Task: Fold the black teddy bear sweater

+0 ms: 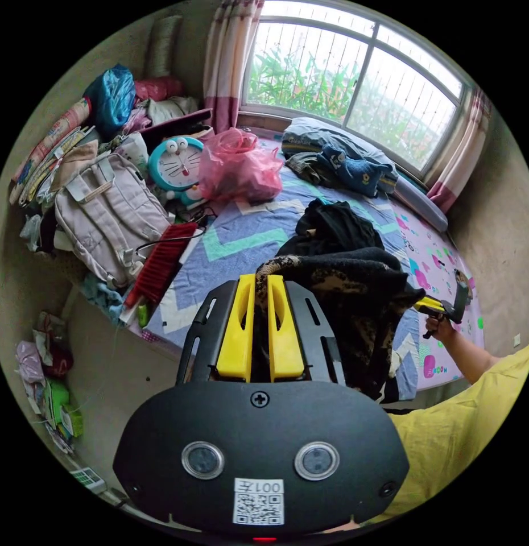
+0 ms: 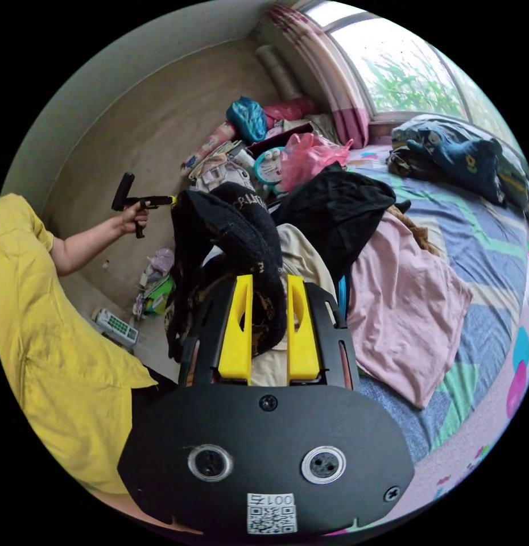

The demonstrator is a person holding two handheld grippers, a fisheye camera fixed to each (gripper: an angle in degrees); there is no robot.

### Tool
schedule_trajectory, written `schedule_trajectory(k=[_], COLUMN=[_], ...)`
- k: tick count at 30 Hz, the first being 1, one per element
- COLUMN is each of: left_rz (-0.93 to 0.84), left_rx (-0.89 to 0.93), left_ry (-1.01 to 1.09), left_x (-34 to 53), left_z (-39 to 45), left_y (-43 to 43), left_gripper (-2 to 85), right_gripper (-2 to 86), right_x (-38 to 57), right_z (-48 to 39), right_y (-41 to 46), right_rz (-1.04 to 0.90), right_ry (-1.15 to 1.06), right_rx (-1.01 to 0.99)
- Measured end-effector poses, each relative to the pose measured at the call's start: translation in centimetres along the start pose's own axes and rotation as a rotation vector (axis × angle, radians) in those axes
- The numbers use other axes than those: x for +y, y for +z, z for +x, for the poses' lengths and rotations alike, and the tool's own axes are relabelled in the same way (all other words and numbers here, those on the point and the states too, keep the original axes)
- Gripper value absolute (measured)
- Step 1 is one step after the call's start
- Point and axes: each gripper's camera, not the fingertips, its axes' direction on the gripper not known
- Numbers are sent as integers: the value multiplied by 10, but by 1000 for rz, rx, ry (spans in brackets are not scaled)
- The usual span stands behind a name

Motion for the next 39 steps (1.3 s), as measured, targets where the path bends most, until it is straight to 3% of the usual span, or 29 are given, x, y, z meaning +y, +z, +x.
schedule_trajectory(k=[13, 19, 23, 27, 33, 39], left_rz=[-16, -60, -58, -22, 226, 529], left_rx=[8, -19, -14, -13, -37, -92], left_ry=[-12, 54, 39, 162, 259, 325], left_x=[18, 38, 54, 71, 91, 75], left_z=[-21, -11, -13, 3, 42, 99], left_y=[-28, -23, -11, -10, -76, -187], left_gripper=[-4, -2, 1, -3, -7, -9], right_gripper=[117, 58, 31, 25, 17, 14], right_x=[36, 53, 41, 28, 13, 5], right_z=[-87, -136, -135, -135, -195, -252], right_y=[68, 91, 68, 25, -47, -162], right_rz=[-164, -239, -161, -47, -34, 198], right_ry=[-194, -331, -140, -27, -166, -170], right_rx=[72, 328, 162, 61, 67, 136])
